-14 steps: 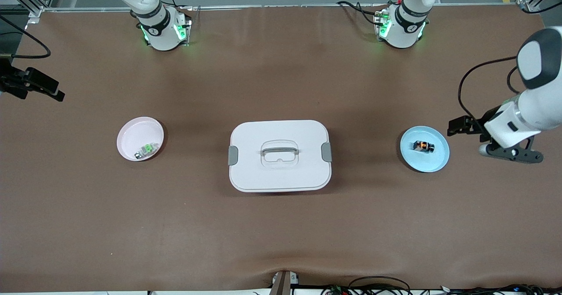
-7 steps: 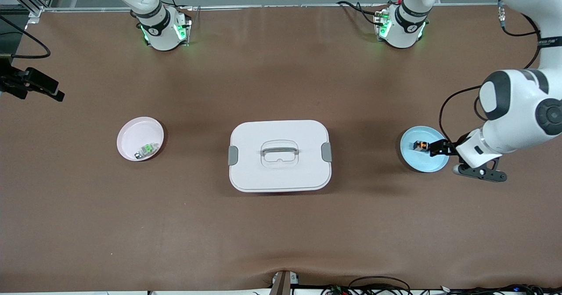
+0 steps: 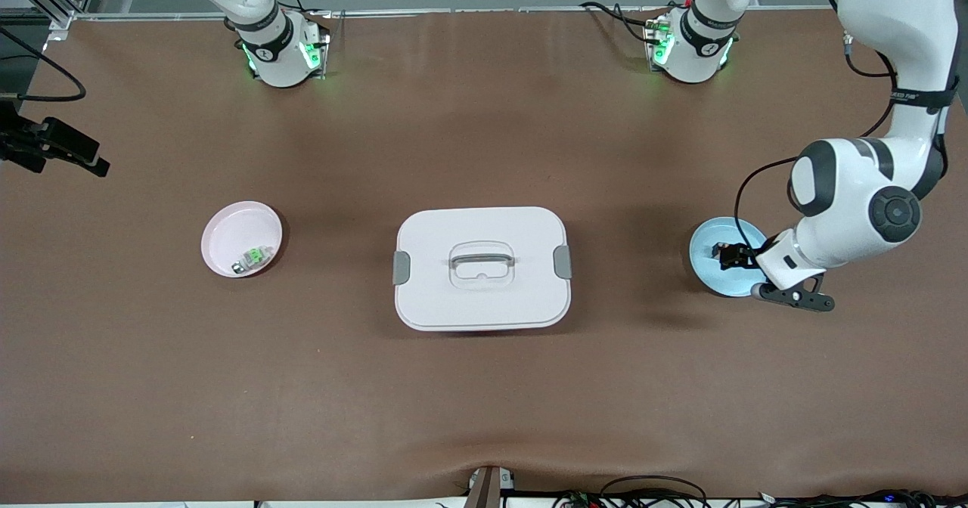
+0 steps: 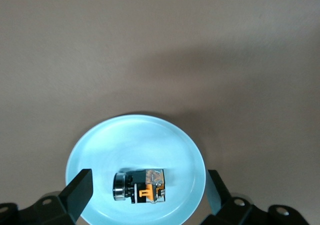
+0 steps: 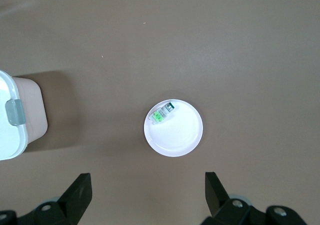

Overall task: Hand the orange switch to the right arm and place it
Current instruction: 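Lower the left gripper over the orange switch on the blue plate, then close the left gripper on the orange switch, then lift the orange switch with the left gripper toward the box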

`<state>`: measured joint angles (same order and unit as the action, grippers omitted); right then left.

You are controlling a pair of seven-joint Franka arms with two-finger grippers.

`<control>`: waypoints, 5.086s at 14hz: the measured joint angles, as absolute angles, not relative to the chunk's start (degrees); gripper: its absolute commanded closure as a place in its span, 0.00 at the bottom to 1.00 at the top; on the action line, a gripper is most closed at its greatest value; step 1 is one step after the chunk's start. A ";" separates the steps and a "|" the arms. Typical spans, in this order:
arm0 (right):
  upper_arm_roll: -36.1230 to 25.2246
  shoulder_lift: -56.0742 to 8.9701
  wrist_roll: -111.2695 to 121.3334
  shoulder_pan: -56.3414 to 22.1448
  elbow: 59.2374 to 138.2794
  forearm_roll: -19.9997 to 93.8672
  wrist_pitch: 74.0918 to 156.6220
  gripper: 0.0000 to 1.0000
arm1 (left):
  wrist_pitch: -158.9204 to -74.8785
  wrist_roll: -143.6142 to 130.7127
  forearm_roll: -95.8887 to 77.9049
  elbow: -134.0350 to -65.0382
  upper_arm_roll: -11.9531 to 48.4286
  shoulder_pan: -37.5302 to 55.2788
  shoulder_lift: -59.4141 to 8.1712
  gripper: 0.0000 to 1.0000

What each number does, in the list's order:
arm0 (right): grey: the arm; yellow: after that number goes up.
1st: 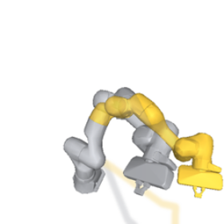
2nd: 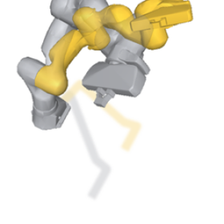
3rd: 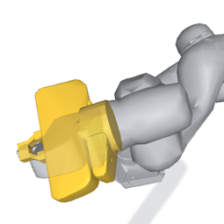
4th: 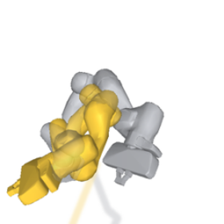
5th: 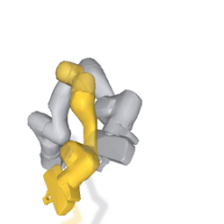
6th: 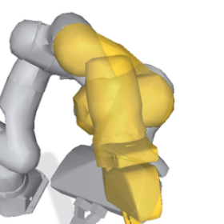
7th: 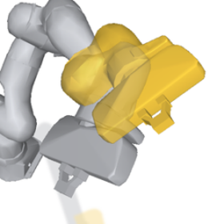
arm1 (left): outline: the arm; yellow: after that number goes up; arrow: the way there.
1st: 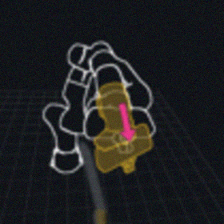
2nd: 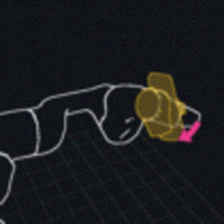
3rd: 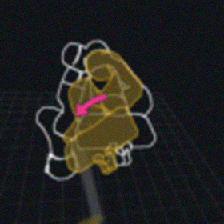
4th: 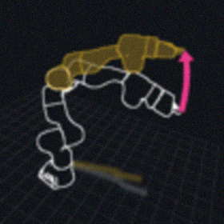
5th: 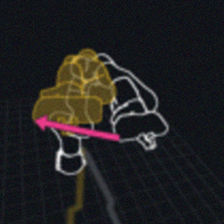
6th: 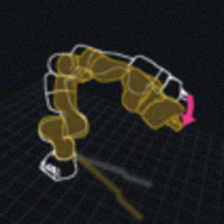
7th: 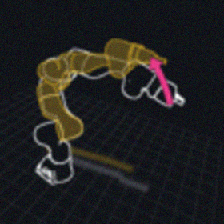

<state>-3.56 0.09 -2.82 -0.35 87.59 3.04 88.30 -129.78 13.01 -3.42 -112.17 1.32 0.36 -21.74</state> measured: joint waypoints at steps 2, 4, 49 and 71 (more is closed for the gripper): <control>-3.52 0.09 -2.82 -0.35 87.60 3.04 88.29 0.00 | -130.17 13.03 -3.40 -112.86 1.29 0.27 -23.03 0.00; -3.48 0.09 -2.82 -0.35 87.60 3.04 88.29 0.00 | -130.33 13.06 -3.38 -112.96 1.25 0.16 -24.59 0.00; -3.44 0.09 -2.82 -0.35 87.74 0.99 88.16 0.00 | -144.97 7.91 5.31 -125.65 1.19 -0.79 -24.89 0.79; -4.14 0.09 -2.82 -0.34 87.77 0.98 88.50 0.00 | -109.38 -29.81 -18.74 -102.85 13.07 -0.01 -8.47 0.76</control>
